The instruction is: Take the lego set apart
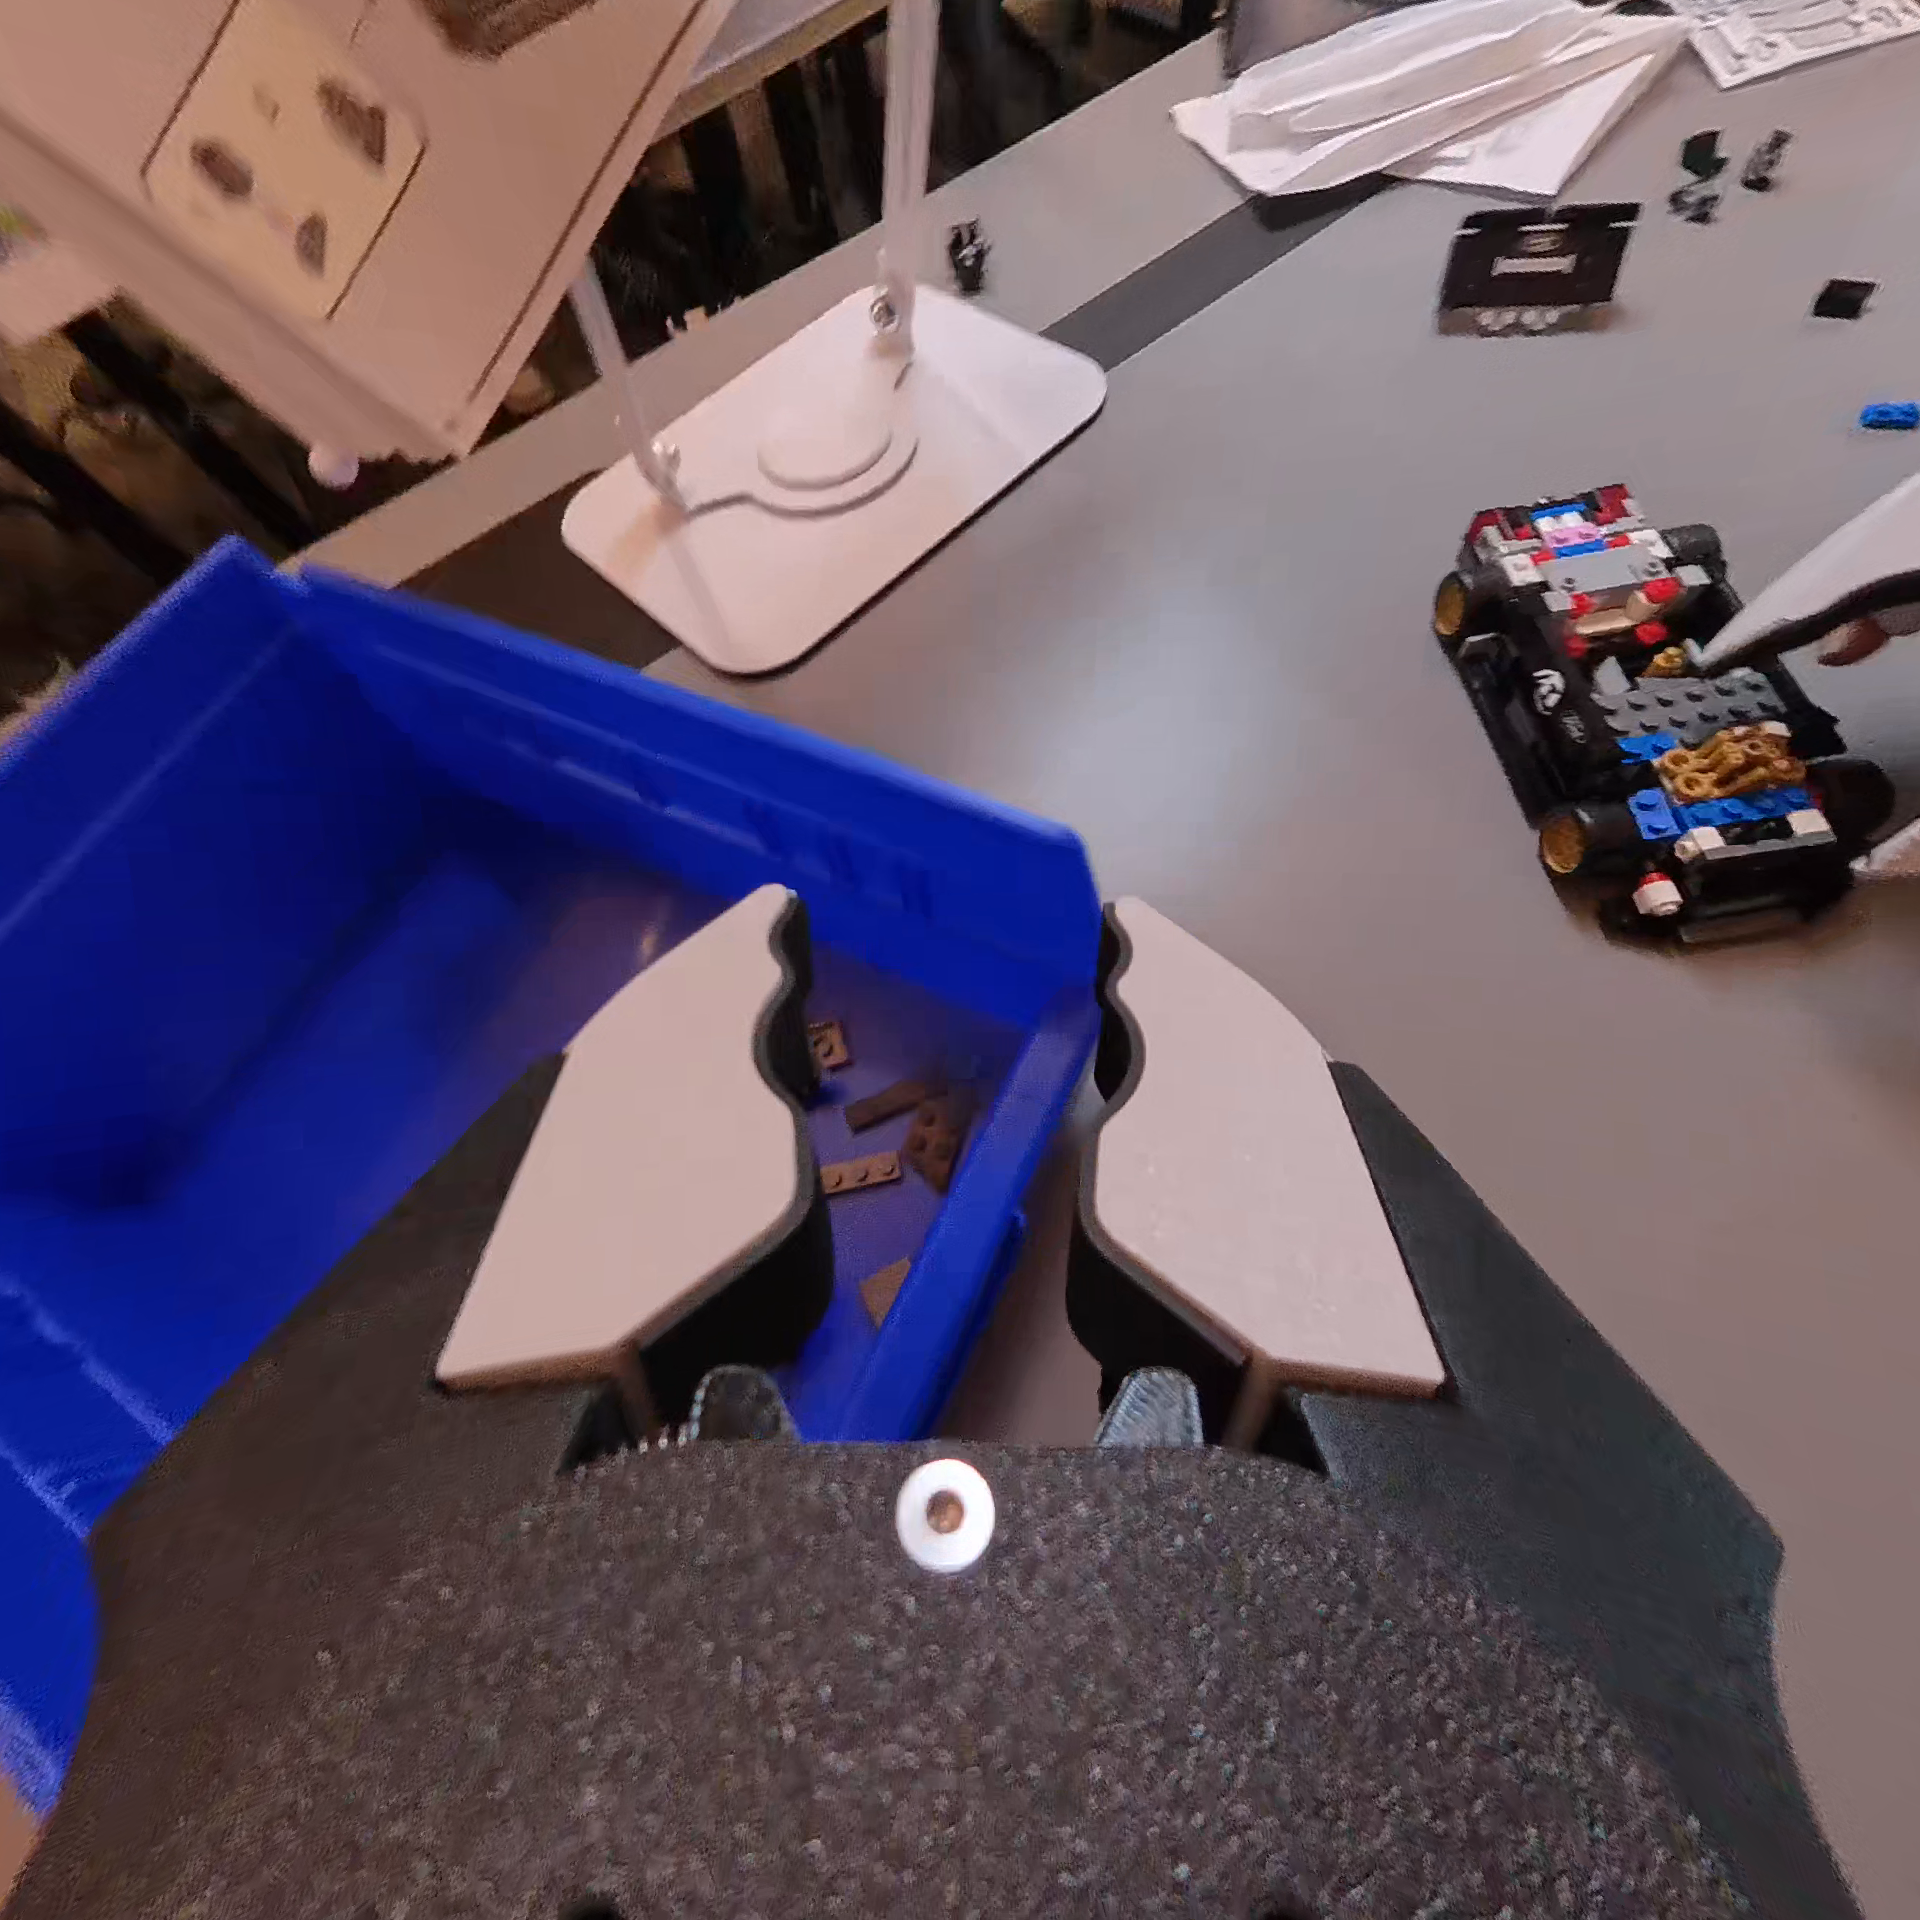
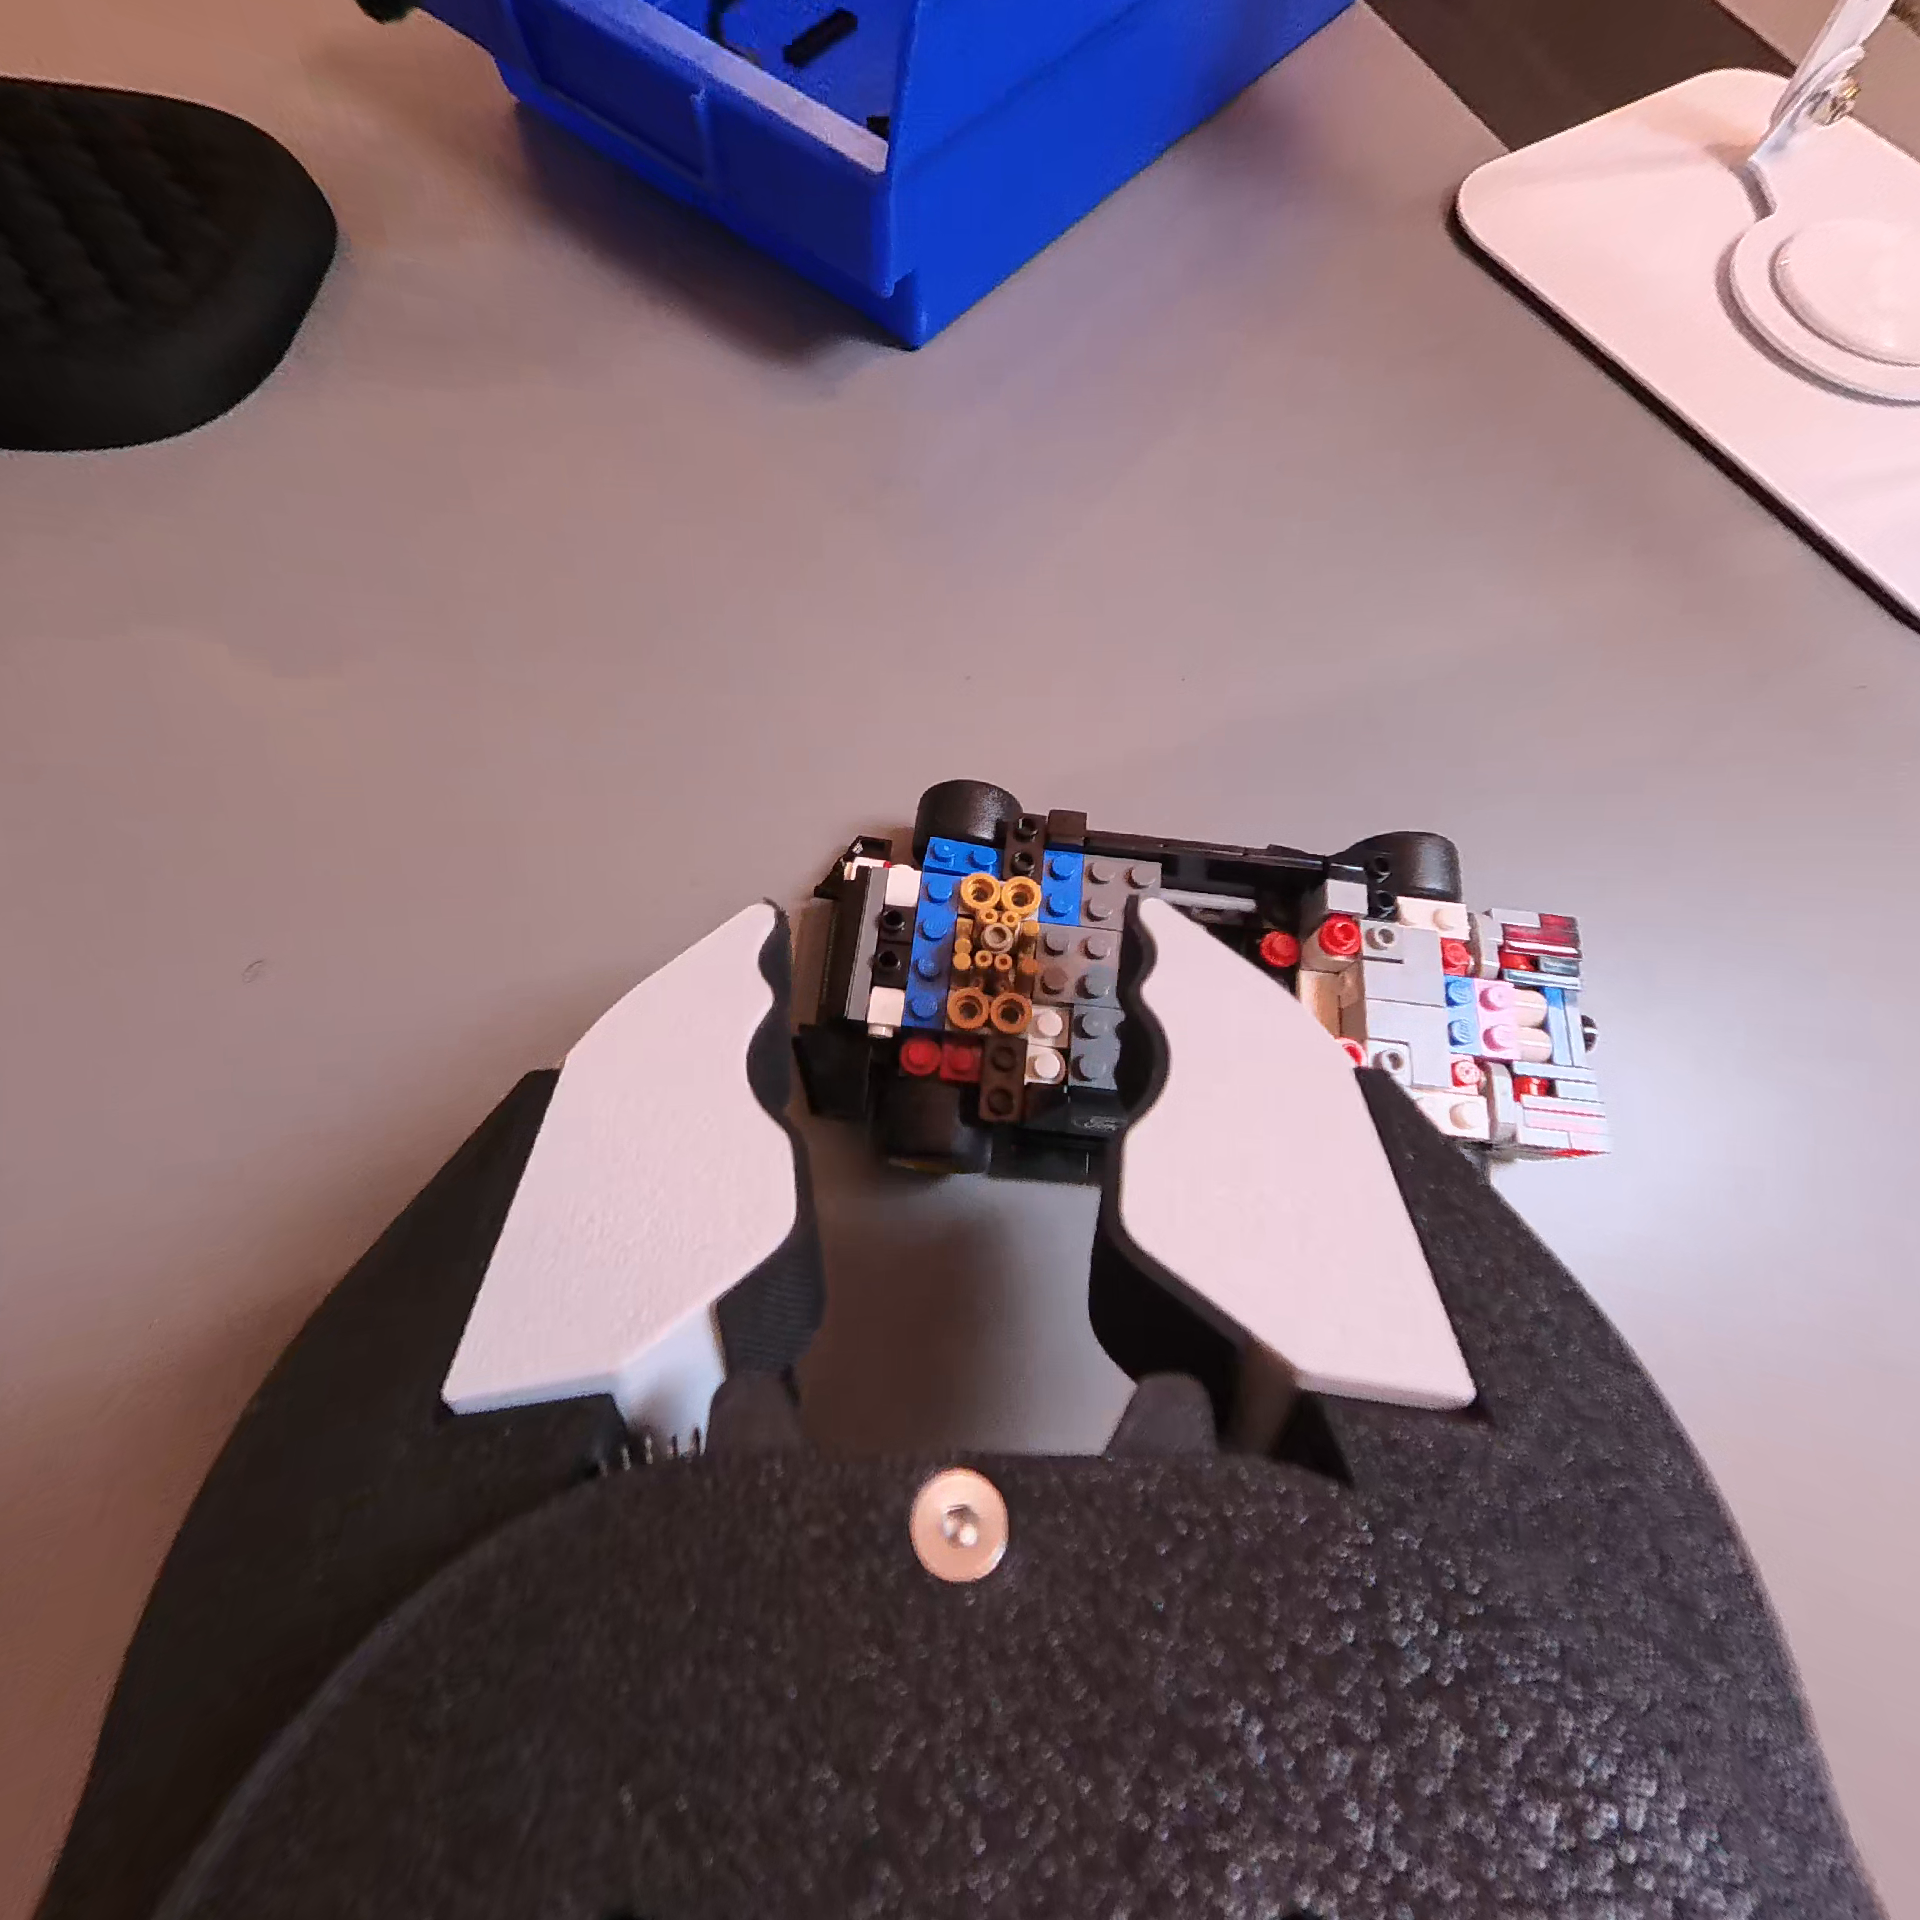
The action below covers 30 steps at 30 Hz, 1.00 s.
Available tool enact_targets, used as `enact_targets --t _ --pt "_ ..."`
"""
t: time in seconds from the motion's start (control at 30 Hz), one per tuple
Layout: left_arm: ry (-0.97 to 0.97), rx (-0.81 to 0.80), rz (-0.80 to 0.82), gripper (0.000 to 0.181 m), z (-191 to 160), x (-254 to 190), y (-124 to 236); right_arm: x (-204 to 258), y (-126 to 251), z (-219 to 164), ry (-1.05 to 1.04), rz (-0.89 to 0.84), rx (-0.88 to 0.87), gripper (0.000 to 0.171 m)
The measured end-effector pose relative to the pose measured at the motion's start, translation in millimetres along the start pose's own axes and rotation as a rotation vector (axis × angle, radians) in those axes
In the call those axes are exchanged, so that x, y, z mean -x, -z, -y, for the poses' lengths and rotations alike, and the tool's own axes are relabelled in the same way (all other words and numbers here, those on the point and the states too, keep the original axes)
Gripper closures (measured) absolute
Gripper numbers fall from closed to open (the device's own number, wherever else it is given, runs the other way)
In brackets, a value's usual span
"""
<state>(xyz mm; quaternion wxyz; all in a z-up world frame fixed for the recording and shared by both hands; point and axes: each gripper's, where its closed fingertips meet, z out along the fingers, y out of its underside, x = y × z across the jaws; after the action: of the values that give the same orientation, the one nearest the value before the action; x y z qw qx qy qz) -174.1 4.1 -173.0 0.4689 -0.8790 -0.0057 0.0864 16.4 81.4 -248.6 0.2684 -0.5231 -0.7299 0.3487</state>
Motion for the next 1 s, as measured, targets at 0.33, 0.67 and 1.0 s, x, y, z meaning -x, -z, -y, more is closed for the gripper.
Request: enact_targets --t 0.33,0.67,1.0 --pt "-0.241 -0.02 -0.489 0.165 -8.5 -169.2 -45.2 -0.2 -2.0 -12.5 0.014 0.01 0.058 0.11" --pt "-0.678 -0.049 -0.515 0.166 -15.8 -193.9 -84.5 1.5 -3.7 -13.4 -0.002 0.031 0.041 0.11" --pt "-0.774 0.038 -0.635 0.181 -27.6 -197.9 -77.0 0.8 -3.2 -12.4 -0.026 0.046 0.019 0.113"
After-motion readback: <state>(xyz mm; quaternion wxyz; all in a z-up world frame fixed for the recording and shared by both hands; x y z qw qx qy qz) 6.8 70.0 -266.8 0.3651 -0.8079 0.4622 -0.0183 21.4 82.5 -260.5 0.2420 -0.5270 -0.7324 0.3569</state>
